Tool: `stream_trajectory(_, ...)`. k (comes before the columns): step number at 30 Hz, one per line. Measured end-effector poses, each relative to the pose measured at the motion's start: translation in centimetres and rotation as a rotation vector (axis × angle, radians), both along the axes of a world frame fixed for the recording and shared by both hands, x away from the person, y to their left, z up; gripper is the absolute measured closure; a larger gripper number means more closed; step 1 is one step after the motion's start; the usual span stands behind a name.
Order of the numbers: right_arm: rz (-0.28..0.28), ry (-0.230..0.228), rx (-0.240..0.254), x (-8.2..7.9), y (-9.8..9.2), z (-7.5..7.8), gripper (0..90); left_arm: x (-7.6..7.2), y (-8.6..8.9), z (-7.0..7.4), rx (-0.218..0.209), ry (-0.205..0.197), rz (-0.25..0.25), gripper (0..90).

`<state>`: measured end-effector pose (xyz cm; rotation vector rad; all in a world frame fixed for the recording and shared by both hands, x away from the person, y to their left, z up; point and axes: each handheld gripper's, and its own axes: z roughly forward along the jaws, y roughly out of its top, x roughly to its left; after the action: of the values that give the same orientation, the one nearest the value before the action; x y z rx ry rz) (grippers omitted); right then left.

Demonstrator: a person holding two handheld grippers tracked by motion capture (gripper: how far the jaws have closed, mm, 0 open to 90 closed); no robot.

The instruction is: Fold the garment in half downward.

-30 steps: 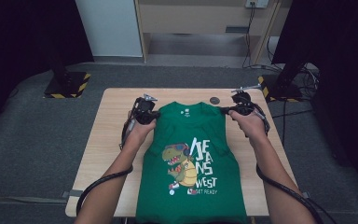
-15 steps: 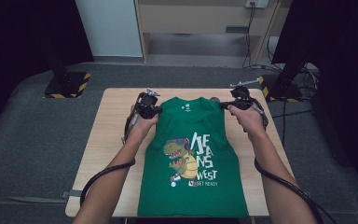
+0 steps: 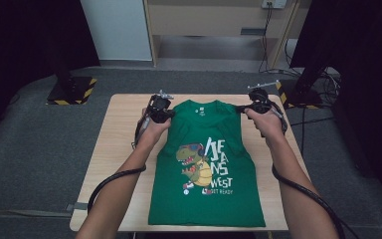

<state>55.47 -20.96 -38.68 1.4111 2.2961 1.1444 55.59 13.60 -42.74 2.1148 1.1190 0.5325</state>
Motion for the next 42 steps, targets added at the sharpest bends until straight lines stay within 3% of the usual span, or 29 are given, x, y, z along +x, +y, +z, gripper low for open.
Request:
stream_trajectory(10, -0.01, -0.014, 0.003, 0.6, 0.2, 1.0, 88.1, 1.0, 0.1, 0.4, -0.006, -0.004, 0.01, 87.5)
stream_trajectory(13, -0.012, -0.02, 0.002, 0.4, -0.1, 1.0, 88.1, 0.8, 0.0, 0.6, -0.031, -0.011, 0.002, 87.5)
stream_trajectory(23, -0.024, -0.036, 0.006, -1.3, -1.1, 1.3, 88.1, -0.9, -1.3, 2.3, -0.021, -0.044, -0.027, 87.5)
stream_trajectory(32, -0.036, -0.036, 0.01, -2.2, -2.1, 0.8, 88.1, -1.5, 0.2, 2.8, -0.025, -0.044, 0.012, 87.5)
stream_trajectory(42, -0.044, -0.041, 0.01, -1.9, -2.3, 0.8, 88.1, -1.3, 0.7, 3.2, -0.022, -0.051, 0.008, 87.4)
